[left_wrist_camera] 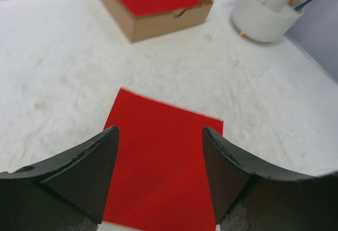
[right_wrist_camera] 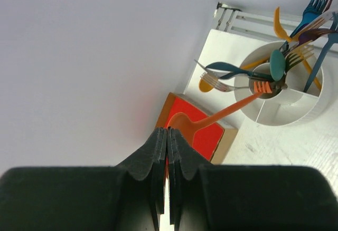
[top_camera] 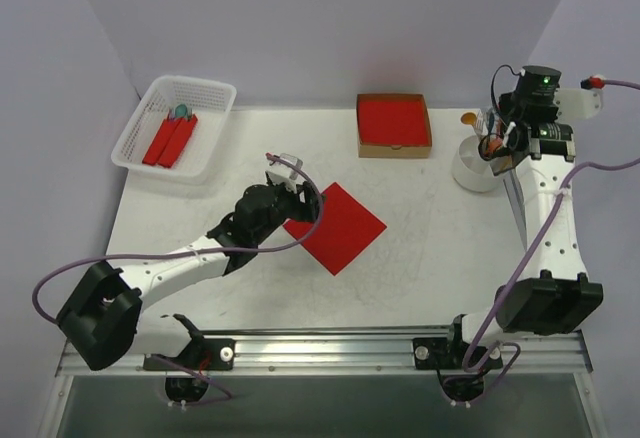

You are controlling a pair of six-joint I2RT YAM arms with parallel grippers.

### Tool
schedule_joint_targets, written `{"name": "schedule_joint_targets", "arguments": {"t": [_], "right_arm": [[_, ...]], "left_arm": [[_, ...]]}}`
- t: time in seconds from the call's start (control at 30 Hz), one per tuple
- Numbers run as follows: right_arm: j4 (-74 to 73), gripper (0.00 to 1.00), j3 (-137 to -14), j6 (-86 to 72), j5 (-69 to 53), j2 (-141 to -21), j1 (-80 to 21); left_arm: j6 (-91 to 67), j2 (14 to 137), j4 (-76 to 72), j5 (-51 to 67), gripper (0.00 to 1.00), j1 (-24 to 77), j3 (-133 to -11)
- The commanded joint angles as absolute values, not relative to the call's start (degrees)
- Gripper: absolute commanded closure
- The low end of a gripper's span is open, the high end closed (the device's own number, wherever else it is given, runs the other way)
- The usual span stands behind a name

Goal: Place the utensils on the paper napkin and roll it up
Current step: Place the utensils on the napkin.

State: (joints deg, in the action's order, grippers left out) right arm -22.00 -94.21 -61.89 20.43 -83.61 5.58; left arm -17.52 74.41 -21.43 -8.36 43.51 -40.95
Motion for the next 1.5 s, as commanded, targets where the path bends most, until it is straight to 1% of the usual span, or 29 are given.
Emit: {"name": "schedule_joint_targets", "arguments": {"t": [0.0, 0.03, 0.13, 0.17, 0.3, 0.33, 0.4, 0.5, 0.63, 0.8, 0.97, 1.1, 1.3, 1.4, 1.43, 1.47], "right_arm": [[-23.29, 1.00, -92.20, -60.91, 15.74, -80.34, 5.54], [-23.29, 1.00, -91.94, -60.91, 14.78, -79.46, 5.45], [-22.77, 1.00, -90.36, -61.00, 10.73, -77.44, 5.19], [-22.59, 1.00, -90.00, -61.00, 10.03, -77.00, 4.92], [-22.93, 1.00, -90.08, -60.30, 7.83, -75.50, 3.78], [-23.29, 1.00, -90.09, -60.03, 7.39, -75.59, 3.61], [-23.55, 1.00, -89.83, -60.03, 6.34, -75.06, 2.82], [-23.38, 1.00, -88.86, -60.29, 5.54, -73.83, 2.20], [-22.85, 1.00, -87.54, -61.43, 2.56, -72.16, 0.71], [-23.64, 1.00, -87.71, -62.49, 2.72, -70.84, -4.56], [-22.94, 1.00, -85.17, -64.33, 1.76, -68.82, -8.08], [-22.68, 1.00, -82.27, -66.88, 4.12, -65.49, -11.95], [-22.67, 1.00, -80.16, -68.38, 5.88, -64.07, -16.69], [-22.94, 1.00, -79.72, -68.82, 7.38, -63.72, -18.19], [-23.03, 1.00, -79.80, -68.91, 7.73, -63.72, -18.72], [-23.11, 1.00, -79.63, -68.91, 8.43, -63.63, -19.07]], "left_arm": [[-12.32, 79.96, -43.65, -0.01, 0.27, 44.03, -42.88], [-10.04, 83.55, -47.86, 3.57, 0.26, 44.21, -44.20], [-6.70, 89.63, -49.04, 6.67, 0.25, 44.91, -53.67], [-6.07, 94.17, -49.22, 7.20, 0.25, 45.17, -59.27], [-5.01, 105.01, -55.17, 10.98, 0.24, 45.79, -70.56], [-5.62, 108.60, -56.24, 12.12, 0.22, 45.88, -72.84], [-7.28, 111.61, -58.43, 14.66, 0.21, 46.05, -78.19], [-7.65, 115.83, -58.89, 17.84, 0.20, 47.10, -83.12], [-5.10, 119.69, -60.37, 18.10, 0.19, 48.43, -85.07], [-5.54, 122.34, -68.72, 21.00, 0.18, 49.22, -84.11], [-4.04, 122.26, -68.55, 20.39, 0.18, 50.27, -84.37], [-2.81, 122.26, -69.61, 19.60, 0.18, 50.10, -84.29], [-4.39, 123.13, -71.10, 19.95, 0.18, 50.27, -85.60], [-5.27, 123.49, -71.28, 19.25, 0.22, 50.36, -86.31], [-5.27, 123.49, -71.19, 19.16, 0.26, 50.36, -86.57], [-5.27, 123.49, -71.19, 19.07, 0.34, 50.45, -86.57]]}}
